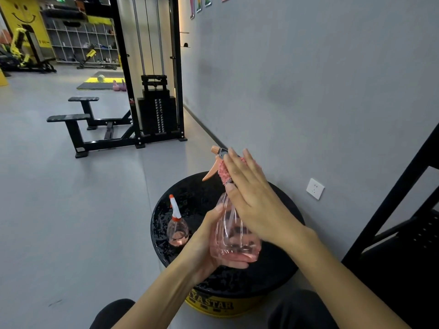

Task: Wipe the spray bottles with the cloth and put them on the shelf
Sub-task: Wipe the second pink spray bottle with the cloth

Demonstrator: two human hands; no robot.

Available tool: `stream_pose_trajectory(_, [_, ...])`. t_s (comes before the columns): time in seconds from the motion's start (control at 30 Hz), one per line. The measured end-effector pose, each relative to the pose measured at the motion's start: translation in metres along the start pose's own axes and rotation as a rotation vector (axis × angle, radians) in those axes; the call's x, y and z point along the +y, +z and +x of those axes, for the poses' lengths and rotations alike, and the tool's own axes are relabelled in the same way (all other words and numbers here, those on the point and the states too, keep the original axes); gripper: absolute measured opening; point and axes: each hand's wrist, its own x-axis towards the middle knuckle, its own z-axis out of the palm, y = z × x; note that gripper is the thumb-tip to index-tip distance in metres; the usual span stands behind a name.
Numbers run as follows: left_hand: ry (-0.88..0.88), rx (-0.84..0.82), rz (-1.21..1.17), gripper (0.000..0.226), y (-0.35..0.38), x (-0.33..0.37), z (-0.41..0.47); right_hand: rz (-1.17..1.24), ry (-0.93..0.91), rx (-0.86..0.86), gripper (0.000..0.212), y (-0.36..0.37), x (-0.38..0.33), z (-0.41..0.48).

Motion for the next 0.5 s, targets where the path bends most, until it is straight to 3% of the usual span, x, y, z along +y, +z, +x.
stream_pose_trajectory(0.2, [-0.024,-0.017,0.037,0.043,0.002,-0.002,0.000,-0.103,0.082,-0.008,0.057,-0.007,0.003,0.021])
stream_pose_trajectory(0.37, [-0.033,-0.027,0.050,0.050,-0.003,0.002,-0.001,-0.196,-0.047,-0.071,0.056,0.002,-0.009,0.010])
stream_pose_trajectory(0.5, [-0.055,-0.094,0.048,0.049,0.002,-0.002,-0.004,-0.280,-0.001,-0.085,0.055,-0.008,-0.001,0.030])
